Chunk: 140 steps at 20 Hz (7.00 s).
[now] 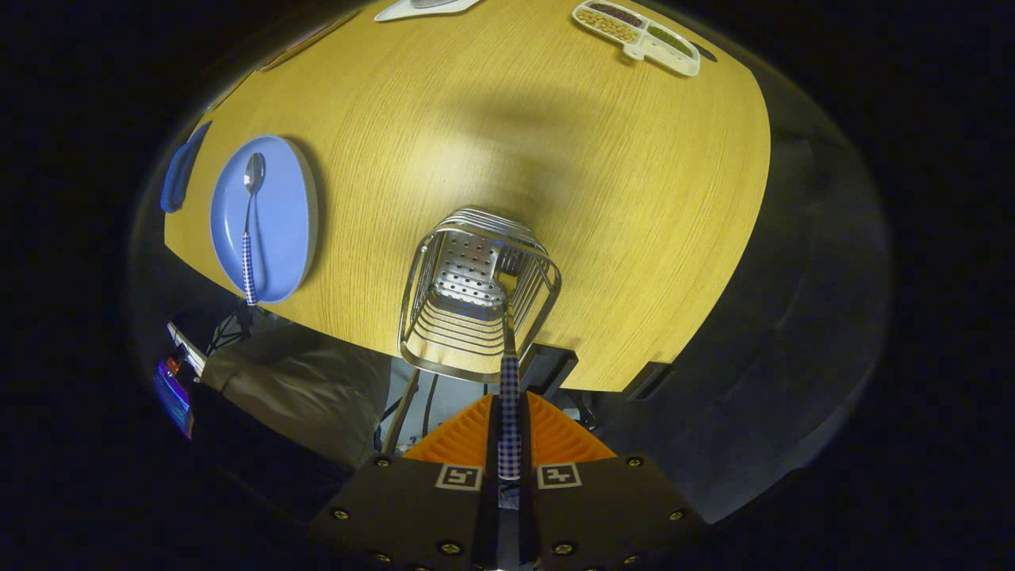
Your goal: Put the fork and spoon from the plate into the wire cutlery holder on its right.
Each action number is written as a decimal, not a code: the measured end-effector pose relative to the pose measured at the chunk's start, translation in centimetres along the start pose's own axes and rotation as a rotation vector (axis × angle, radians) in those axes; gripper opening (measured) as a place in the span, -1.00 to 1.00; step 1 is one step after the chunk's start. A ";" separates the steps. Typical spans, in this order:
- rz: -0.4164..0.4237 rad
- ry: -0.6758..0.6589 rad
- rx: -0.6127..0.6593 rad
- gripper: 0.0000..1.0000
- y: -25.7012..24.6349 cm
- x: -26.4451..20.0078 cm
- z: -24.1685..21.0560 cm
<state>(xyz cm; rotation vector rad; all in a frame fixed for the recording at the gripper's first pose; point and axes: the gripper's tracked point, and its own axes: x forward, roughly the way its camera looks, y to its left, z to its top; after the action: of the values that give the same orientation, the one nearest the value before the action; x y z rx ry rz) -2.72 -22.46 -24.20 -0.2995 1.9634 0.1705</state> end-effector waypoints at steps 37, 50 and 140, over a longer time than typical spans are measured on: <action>0.198 -0.396 -0.107 -0.54 27.0 -1.8 4.9; 0.228 -0.327 -0.029 -0.54 29.9 4.3 7.9; 0.249 0.184 0.211 -0.72 4.2 0.7 -0.7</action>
<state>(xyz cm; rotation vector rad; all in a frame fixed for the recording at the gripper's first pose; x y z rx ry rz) -4.83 -18.68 -24.65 0.0706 2.1769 0.0971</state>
